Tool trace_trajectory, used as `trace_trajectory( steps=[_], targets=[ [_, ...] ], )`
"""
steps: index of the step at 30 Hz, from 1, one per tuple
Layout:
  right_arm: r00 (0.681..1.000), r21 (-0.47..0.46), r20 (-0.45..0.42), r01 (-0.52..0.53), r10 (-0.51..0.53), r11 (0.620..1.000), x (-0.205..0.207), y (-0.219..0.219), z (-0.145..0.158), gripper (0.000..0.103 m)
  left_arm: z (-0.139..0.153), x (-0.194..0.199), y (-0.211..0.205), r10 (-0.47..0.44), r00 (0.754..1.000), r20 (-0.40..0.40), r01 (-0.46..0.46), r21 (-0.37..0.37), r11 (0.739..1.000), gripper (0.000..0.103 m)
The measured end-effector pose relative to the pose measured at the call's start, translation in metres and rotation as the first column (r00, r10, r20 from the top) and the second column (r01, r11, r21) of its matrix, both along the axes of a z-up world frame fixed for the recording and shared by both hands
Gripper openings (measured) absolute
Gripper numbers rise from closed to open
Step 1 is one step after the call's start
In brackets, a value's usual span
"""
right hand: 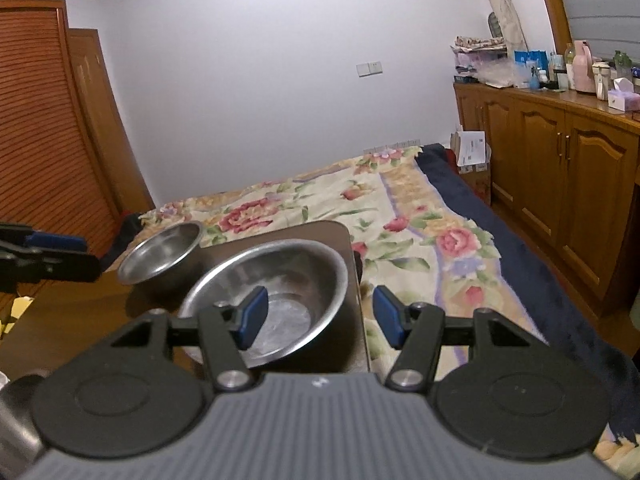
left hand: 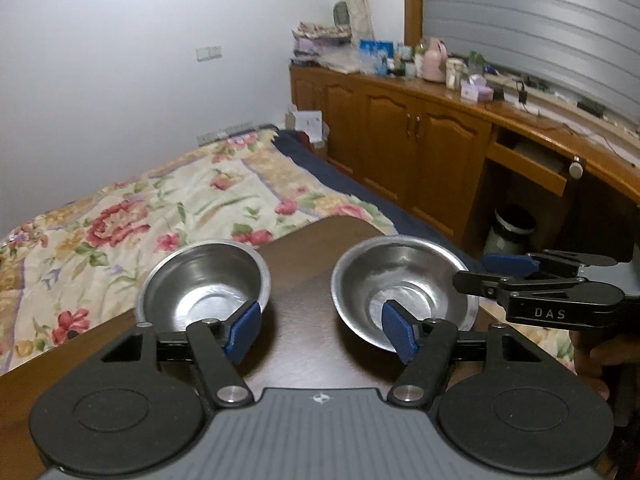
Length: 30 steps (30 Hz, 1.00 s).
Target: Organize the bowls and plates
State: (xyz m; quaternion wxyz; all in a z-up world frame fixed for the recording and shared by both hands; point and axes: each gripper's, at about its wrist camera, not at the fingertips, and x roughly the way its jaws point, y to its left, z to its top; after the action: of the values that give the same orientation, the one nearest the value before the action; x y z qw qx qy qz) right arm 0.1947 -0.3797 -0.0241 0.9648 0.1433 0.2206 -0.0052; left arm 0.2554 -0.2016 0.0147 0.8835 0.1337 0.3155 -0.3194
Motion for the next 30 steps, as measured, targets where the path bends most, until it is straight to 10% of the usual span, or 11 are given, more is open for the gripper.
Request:
trace_trajectory(
  steps=[21, 30],
  targets=[
    [0.995, 0.182, -0.071, -0.055, 0.069, 0.982, 0.010, -0.008, -0.011, 0.022, -0.035, 0.036, -0.039, -0.037, 0.988, -0.148, 0.054, 0.107, 0.993, 0.047],
    [0.996, 0.247, -0.080, -0.025, 0.047, 0.969, 0.004, -0.012, -0.013, 0.017, -0.040, 0.043, -0.041, -0.054, 0.977, -0.208, 0.075, 0.092, 0.993, 0.018]
  ],
)
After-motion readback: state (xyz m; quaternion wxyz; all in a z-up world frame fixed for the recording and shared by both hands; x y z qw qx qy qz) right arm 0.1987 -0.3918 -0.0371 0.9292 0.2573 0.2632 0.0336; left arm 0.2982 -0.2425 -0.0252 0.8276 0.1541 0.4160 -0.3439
